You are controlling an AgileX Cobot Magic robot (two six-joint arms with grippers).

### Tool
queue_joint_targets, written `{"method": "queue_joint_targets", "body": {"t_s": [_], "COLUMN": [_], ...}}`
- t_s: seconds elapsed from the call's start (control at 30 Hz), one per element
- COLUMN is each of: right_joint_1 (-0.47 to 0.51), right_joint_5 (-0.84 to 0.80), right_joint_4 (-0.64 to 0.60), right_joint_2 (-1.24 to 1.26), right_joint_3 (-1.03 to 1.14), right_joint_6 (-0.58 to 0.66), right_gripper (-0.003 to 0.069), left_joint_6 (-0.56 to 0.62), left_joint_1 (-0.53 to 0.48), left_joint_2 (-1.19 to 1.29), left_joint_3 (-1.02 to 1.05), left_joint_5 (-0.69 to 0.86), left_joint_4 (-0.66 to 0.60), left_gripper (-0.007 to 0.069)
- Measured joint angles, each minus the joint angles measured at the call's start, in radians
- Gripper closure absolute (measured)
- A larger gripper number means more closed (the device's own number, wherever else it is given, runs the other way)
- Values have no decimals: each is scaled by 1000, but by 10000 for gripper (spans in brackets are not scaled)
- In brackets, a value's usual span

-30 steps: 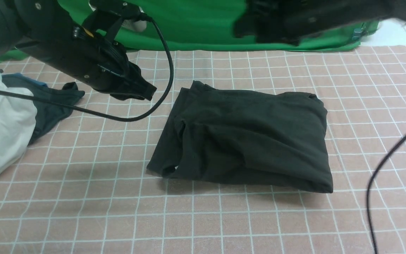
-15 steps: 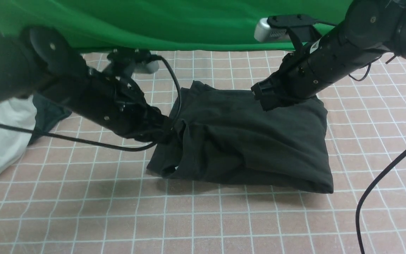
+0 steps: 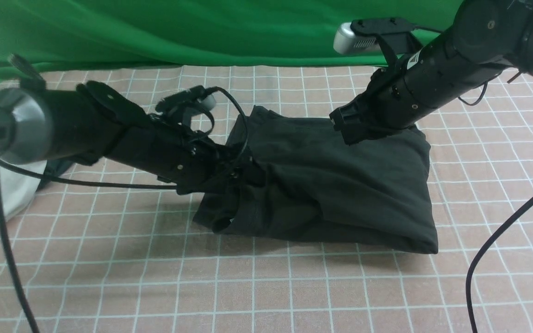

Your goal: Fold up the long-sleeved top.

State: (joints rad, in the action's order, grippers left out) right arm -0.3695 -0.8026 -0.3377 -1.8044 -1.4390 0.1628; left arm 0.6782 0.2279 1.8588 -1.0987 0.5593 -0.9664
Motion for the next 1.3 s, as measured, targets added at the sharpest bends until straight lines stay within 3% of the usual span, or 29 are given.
{"method": "queue_joint_targets", "body": {"t_s": [0.07, 0.1, 0.27, 0.37, 0.47, 0.53, 0.73, 0.9, 1.0, 1.3], "right_joint_1": [0, 0, -2, -2, -2, -2, -3, -3, -3, -3], "right_joint_5": [0, 0, -3, -3, -3, -7, -15, -15, -15, -11], "right_joint_4": [0, 0, 0, 0, 0, -1, -1, -1, -1, -1], "right_joint_2": [0, 0, 0, 0, 0, 0, 0, 0, 0, 0], "right_joint_3": [0, 0, 0, 0, 0, 0, 0, 0, 0, 0], "right_joint_6": [0, 0, 1, 2, 3, 8, 17, 20, 20, 20], "right_gripper": [613, 613, 613, 613, 614, 614, 614, 614, 614, 614], "left_joint_6": [-5, -34, -106, -136, -138, -163, -280, -298, -296, -226], "left_joint_1": [3, 3, 2, 2, 2, 2, 3, 8, 8, 6], "left_joint_2": [7, 11, 17, 21, 30, 46, 47, 46, 45, 21], "left_joint_3": [0, 0, 0, 0, 0, -1, -7, -12, -12, -1], "left_joint_5": [-12, -28, -10, 2, 4, 19, 27, 31, 30, 54], "left_joint_4": [14, 51, 187, 217, 223, 230, 261, 280, 298, 334], "left_gripper": [53, 123, 298, 321, 302, 231, 109, 105, 186, 576]}}
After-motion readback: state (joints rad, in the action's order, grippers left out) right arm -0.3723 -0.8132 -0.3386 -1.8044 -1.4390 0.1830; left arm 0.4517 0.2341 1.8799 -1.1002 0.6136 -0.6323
